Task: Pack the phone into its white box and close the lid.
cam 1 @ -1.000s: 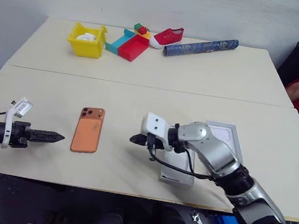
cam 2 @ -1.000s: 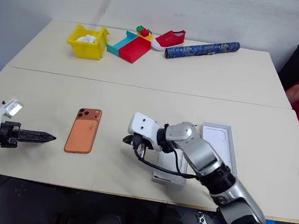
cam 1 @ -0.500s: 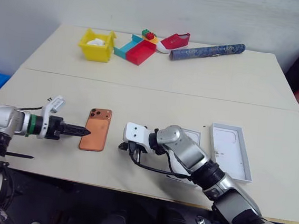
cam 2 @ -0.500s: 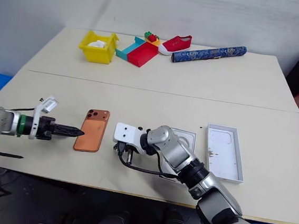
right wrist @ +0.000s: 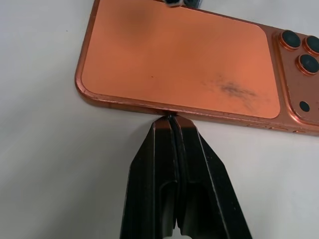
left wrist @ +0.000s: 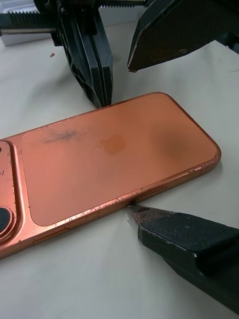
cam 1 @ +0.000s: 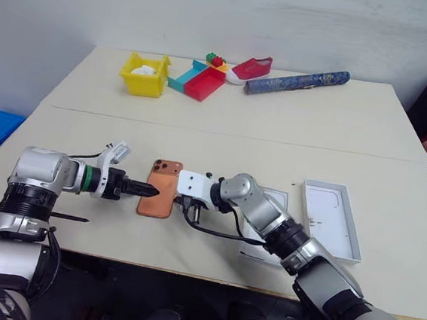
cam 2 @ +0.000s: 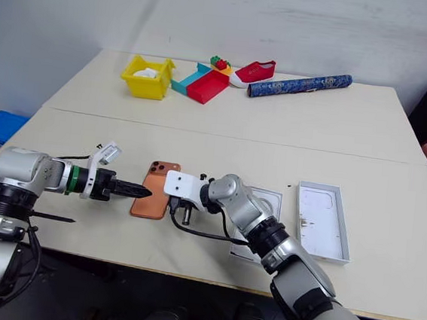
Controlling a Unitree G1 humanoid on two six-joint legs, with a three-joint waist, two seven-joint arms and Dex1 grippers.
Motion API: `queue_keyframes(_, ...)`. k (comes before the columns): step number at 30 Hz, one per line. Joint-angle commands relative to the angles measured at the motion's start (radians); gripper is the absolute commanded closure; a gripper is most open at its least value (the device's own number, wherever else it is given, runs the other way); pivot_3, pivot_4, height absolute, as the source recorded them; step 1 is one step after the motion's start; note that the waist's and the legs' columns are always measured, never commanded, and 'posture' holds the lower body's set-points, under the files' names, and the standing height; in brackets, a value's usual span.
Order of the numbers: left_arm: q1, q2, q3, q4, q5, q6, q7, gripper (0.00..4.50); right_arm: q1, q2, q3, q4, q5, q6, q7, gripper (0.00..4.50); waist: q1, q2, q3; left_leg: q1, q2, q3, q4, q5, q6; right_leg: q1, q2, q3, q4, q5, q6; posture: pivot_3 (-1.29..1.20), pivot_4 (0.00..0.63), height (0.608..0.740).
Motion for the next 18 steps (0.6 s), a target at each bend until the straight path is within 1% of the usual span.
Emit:
queue_keyframes(1, 0.058, -0.099, -0.078, 0.039, -0.021, 0.086, 0.019, 0.01, -0.019, 0.016, -0.03, -0.006, -0.011, -0.015, -0.003, 4.5, 0.0, 0.002, -0.002, 0.001, 0.0, -0.002, 0.0, 0.0, 0.0, 0.002, 0.0, 0.0, -0.002, 0.0, 0.001, 0.0, 0.15, 0.74)
queue_keyframes(4, 0.059, -0.109, -0.07, 0.036, -0.043, 0.108, 0.003, 0.01, -0.012, 0.015, -0.046, -0.009, -0.014, -0.013, 0.001, 4.5, -0.001, 0.001, -0.003, 0.002, -0.003, -0.004, 0.0, -0.001, -0.001, 0.005, -0.001, 0.002, -0.003, -0.008, 0.013, 0.0, 0.15, 0.74)
queue_keyframes(8, 0.037, -0.113, -0.01, 0.058, -0.095, 0.169, -0.031, 0.01, 0.003, 0.005, -0.055, -0.031, -0.015, -0.004, 0.013, 4.5, -0.002, 0.001, -0.003, 0.001, -0.002, -0.012, -0.001, -0.001, -0.005, 0.003, -0.001, 0.002, -0.001, -0.009, 0.012, 0.0, 0.15, 0.74)
queue_keyframes(12, 0.012, -0.111, 0.034, 0.091, -0.12, 0.189, -0.046, 0.01, 0.023, -0.003, -0.066, -0.055, -0.016, 0.001, 0.027, 4.5, -0.004, 0.001, -0.003, -0.001, -0.001, -0.016, -0.002, -0.003, -0.006, 0.003, -0.001, 0.002, -0.001, -0.01, 0.011, 0.0, 0.15, 0.74)
queue_keyframes(15, 0.007, -0.121, 0.045, 0.104, -0.118, 0.192, -0.036, 0.01, 0.033, -0.003, -0.07, -0.064, -0.022, 0.003, 0.03, 4.5, -0.004, 0.001, -0.003, -0.001, -0.001, -0.018, -0.003, -0.003, -0.007, 0.003, 0.0, 0.002, -0.001, -0.01, 0.011, 0.0, 0.15, 0.74)
queue_keyframes(18, 0.001, -0.154, 0.067, 0.118, -0.111, 0.205, -0.002, 0.01, 0.041, 0.003, -0.076, -0.071, -0.029, 0.005, 0.03, 4.5, -0.003, 0.001, -0.003, -0.002, -0.001, -0.018, -0.003, -0.004, -0.006, 0.003, 0.0, 0.001, -0.001, -0.011, 0.011, 0.0, 0.15, 0.74)
